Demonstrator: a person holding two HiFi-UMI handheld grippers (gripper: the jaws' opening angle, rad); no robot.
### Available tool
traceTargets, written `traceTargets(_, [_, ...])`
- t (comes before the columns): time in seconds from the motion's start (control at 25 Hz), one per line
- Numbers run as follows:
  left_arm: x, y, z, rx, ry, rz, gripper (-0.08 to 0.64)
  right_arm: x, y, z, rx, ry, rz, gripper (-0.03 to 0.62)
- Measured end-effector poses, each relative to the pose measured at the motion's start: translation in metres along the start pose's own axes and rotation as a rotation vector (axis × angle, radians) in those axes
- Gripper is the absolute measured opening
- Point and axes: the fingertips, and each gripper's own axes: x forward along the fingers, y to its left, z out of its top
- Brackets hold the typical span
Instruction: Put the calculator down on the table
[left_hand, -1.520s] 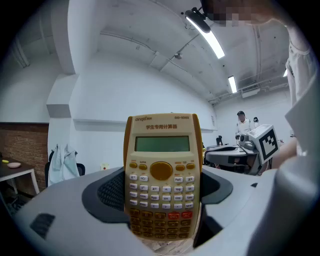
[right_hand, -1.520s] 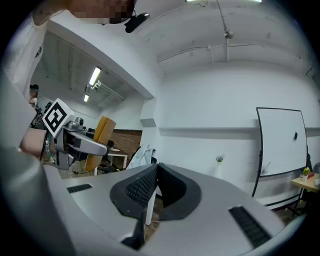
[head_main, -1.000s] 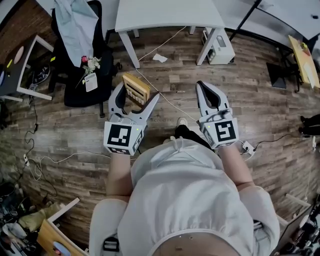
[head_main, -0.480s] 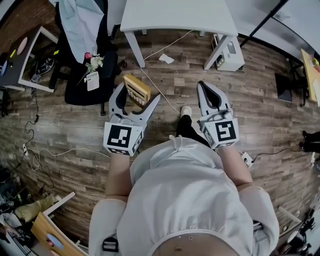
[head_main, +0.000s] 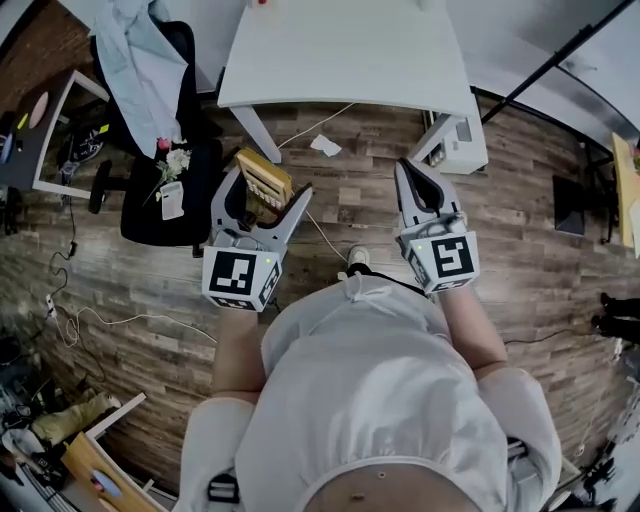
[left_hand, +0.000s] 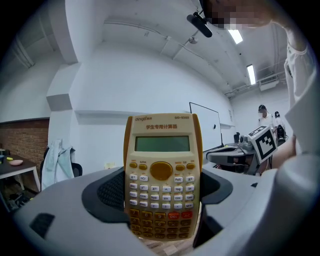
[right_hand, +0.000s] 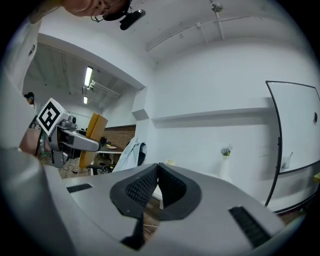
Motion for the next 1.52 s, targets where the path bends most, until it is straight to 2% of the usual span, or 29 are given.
traceTargets(0.28, [0.096,0.004,0.000,-0.010,0.029,0.018,0.410,0.052,-0.084,-0.016,0.031,0.019,0.008,0.005])
traceTargets(0.52, [0.158,0.021,-0.012,-0.022,0.074,0.009,0.410,0.094,-0.127,-0.035,0.060,0.052,-0.002,0.006])
traceTargets(1.04, [0.324,0.114,-0.022,-0.039,0.137,-0.075,0.410,0.255,-0.200,-0.046,0.051,0.118,-0.049,0.006])
traceTargets(1.2, [0.372,0.149,-0.041,-0.033,0.195,-0.109,0.410,0.313,-0.211,-0.052,0.062,0.147,-0.045,0.006])
traceTargets(1.32, [0.405,0.172,-0.061,-0.056,0.239,-0.137,0.410,0.353,-0.214,-0.059,0.045,0.157,-0.036,0.006])
traceTargets(1.52, [0.448,0.205,-0.113,-0.074,0.348,-0.168,0.410,0.406,-0.220,-0.085,0.059,0.187,-0.023,0.006])
